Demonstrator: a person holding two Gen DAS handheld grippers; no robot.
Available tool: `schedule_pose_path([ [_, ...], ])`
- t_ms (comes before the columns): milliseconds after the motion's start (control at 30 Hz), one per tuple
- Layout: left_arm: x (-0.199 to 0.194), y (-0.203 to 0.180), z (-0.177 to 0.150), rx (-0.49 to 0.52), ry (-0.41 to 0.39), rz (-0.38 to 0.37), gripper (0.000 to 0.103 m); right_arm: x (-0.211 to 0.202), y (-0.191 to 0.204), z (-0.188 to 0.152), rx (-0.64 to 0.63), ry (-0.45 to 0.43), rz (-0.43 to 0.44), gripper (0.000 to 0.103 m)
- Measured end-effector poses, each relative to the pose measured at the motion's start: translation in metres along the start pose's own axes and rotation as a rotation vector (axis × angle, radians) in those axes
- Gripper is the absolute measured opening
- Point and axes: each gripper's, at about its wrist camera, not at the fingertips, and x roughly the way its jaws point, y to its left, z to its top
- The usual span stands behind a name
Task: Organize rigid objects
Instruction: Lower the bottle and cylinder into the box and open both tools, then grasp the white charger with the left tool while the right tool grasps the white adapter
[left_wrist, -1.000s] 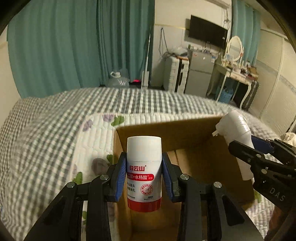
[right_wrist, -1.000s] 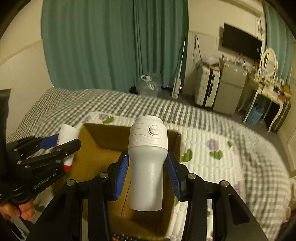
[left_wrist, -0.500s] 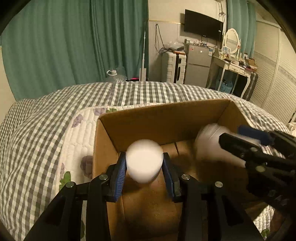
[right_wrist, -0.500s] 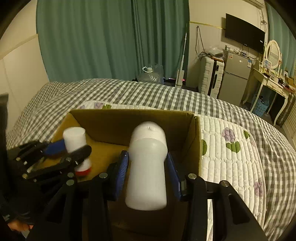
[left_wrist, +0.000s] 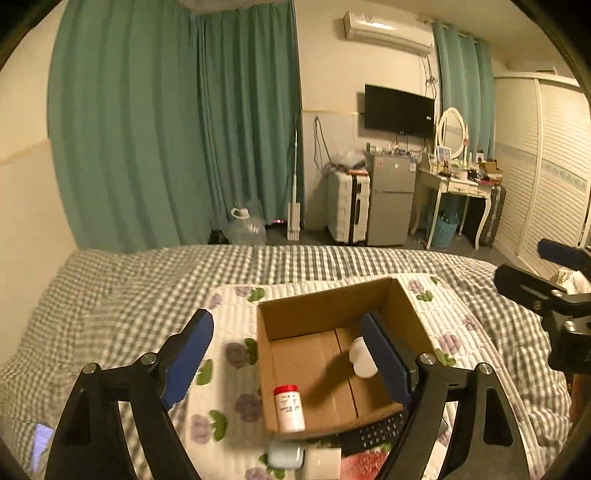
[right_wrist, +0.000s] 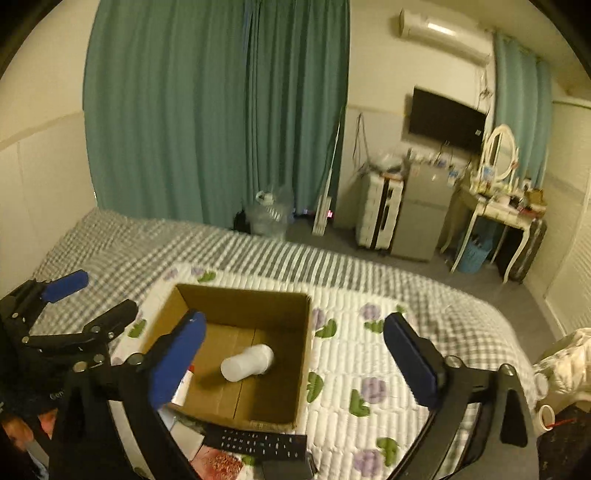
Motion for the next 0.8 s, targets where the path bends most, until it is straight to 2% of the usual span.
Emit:
schedule_pose_path([
  [167,-0.043,0.006,-0.012,-0.015,-0.016,-0.003,0.087,-0.054,0.004,-0.006,-0.017,-0.036,0.009,0.103],
  [367,-0.062,0.003,-0.051,0.018,0.028,0.013,0.087,-0.08,0.011,-0.044,-0.033,-0.013,0.013,0.103],
  [600,-0.033,0.002,-0.108,-0.016,0.123,0.002,0.087,-0.057,0.005,-0.103,-0.045,0.096,0.016,0.103],
  [800,0.017,-0.013,-0.154,-0.005,0.243,0.015,0.087,-0.002,-0.007,-0.159,-0.026,0.258,0.042,0.103],
])
